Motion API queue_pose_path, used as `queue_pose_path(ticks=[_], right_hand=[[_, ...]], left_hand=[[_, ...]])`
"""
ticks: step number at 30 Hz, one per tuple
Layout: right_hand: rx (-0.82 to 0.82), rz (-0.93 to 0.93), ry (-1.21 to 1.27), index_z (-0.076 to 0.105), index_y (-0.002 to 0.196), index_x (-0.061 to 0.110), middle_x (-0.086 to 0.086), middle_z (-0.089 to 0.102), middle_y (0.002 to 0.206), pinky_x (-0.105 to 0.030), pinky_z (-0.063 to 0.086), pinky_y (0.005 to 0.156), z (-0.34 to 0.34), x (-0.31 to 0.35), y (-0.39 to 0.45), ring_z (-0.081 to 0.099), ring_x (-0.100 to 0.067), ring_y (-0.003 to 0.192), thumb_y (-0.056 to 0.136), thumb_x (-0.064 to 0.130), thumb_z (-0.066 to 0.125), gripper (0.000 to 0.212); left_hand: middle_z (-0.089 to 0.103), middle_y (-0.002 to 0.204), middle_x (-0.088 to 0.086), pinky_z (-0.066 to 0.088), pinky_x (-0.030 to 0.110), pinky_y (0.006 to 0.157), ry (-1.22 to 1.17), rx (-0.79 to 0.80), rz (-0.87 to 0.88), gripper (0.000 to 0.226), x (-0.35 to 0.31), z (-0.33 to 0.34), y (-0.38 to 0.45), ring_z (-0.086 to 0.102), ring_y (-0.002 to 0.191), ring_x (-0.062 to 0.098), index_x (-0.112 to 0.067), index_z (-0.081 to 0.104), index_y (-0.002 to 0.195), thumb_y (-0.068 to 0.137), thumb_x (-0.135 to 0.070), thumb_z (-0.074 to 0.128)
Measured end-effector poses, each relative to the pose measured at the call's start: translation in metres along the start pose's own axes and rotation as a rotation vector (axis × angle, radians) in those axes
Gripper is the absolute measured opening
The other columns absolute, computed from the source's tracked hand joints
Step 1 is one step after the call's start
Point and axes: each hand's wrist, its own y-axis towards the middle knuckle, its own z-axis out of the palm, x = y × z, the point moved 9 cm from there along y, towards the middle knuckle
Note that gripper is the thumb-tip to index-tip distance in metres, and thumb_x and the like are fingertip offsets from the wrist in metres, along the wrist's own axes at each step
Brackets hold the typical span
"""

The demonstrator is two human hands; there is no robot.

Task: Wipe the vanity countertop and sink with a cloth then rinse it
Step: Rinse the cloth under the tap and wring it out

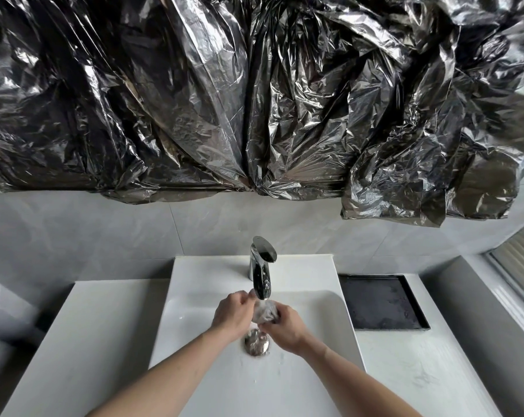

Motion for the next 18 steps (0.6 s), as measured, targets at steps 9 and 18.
queue_pose_path(ticks=[9, 18], right_hand=[[0.027, 0.044, -0.067, 0.062, 0.1, 0.024, 0.014, 0.066, 0.078, -0.016, 0.042, 0.061, 0.012, -0.003, 0.004, 0.056, -0.002, 0.067, 0.07, 0.043, 0.074, 0.038], [0.016, -0.034, -0.245, 0.056, 0.087, 0.028, 0.009, 0.068, 0.079, -0.02, 0.042, 0.063, 0.01, 0.012, 0.005, 0.06, -0.014, 0.079, 0.081, 0.038, 0.063, 0.014]], left_hand=[[0.073, 0.082, -0.01, 0.057, 0.036, 0.079, 0.005, 0.004, 0.168, 0.004, -0.003, -0.008, -0.014, 0.068, 0.073, 0.008, -0.027, 0.07, 0.086, 0.088, -0.03, 0.069], [0.071, 0.073, -0.01, 0.051, 0.03, 0.067, 0.094, -0.075, 0.09, 0.026, -0.018, -0.017, -0.011, 0.067, 0.076, 0.013, -0.024, 0.065, 0.074, 0.076, -0.05, 0.064]])
